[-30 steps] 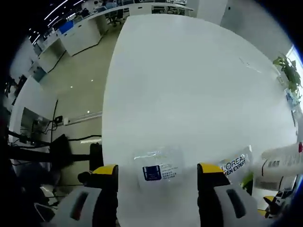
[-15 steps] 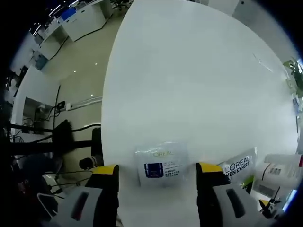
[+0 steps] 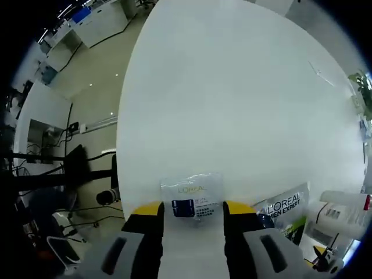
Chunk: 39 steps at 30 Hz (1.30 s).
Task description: Arrange the skincare products in the storage area until every visible bottle or jar stands upright without overlapping.
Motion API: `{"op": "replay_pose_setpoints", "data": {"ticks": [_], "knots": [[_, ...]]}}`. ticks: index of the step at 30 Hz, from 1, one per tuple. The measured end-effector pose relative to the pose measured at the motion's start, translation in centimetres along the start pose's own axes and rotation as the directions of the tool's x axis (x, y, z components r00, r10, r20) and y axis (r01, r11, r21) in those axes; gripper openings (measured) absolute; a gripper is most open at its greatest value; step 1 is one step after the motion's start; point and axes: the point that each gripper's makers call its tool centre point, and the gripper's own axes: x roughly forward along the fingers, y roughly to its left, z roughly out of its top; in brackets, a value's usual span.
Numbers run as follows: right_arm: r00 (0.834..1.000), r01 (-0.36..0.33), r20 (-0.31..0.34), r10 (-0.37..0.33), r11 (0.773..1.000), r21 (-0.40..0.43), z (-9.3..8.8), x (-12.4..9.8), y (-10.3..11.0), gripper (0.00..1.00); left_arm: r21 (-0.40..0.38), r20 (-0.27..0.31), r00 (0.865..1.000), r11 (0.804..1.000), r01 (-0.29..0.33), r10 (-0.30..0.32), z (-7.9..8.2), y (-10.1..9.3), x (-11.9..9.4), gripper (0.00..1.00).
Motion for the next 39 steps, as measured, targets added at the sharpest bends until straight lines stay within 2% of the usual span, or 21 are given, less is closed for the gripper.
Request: {"op": "replay_pose_setpoints", "data": {"ticks": [7, 10, 13, 16, 19, 26, 34, 39], "knots": [[1.0, -0.002, 0.004, 0.002, 1.0, 0.003, 0.0, 0.0, -0.1, 0.22, 0.002, 0.003, 1.0, 1.0, -0.001, 0.001, 0.1, 0.0, 0.0, 0.42], [1.0, -0.003, 0.005, 0.003, 1.0, 0.001, 0.0, 0.0, -0.1, 0.22, 0.021, -0.017, 1.0, 1.0, 0.001, -0.001, -0.4, -0.3, 0.0, 0.42], [1.0, -0.003, 0.005, 0.003, 1.0, -0.005, 0.0, 0.0, -0.1, 0.21, 0.017, -0.022, 0.999, 0.999, 0.039, -0.038, -0.6, -1.1, -0.3, 0.42], [1.0, -0.006, 0.005, 0.006, 1.0, -0.009, 0.0, 0.0, -0.2, 0.21, 0.026, -0.017, 0.999, 0.999, 0.047, -0.047, -0.6, -1.5, -0.7, 0.42], [1.0, -0.009, 0.004, 0.009, 1.0, -0.014, 0.0, 0.0, -0.2, 0.21, 0.063, -0.005, 1.0, 0.998, 0.012, -0.012, -0.6, -0.8, -1.2, 0.42], [1.0, -0.014, 0.0, 0.014, 0.999, -0.037, -0.1, 0.0, -0.1, 0.21, 0.04, 0.003, 1.0, 0.999, 0.03, -0.03, -1.1, -0.4, -2.3, 0.41], [1.0, -0.022, 0.008, 0.022, 0.998, -0.065, 0.0, 0.2, 0.0, 0.21, 0.047, -0.023, 0.996, 0.996, 0.082, -0.081, -2.8, -0.8, -3.7, 0.41], [0.999, -0.031, 0.015, 0.033, 0.996, -0.085, 0.1, 0.5, 0.0, 0.21, 0.05, -0.006, 0.996, 0.995, 0.086, -0.086, -3.7, -0.7, -4.2, 0.41]]}}
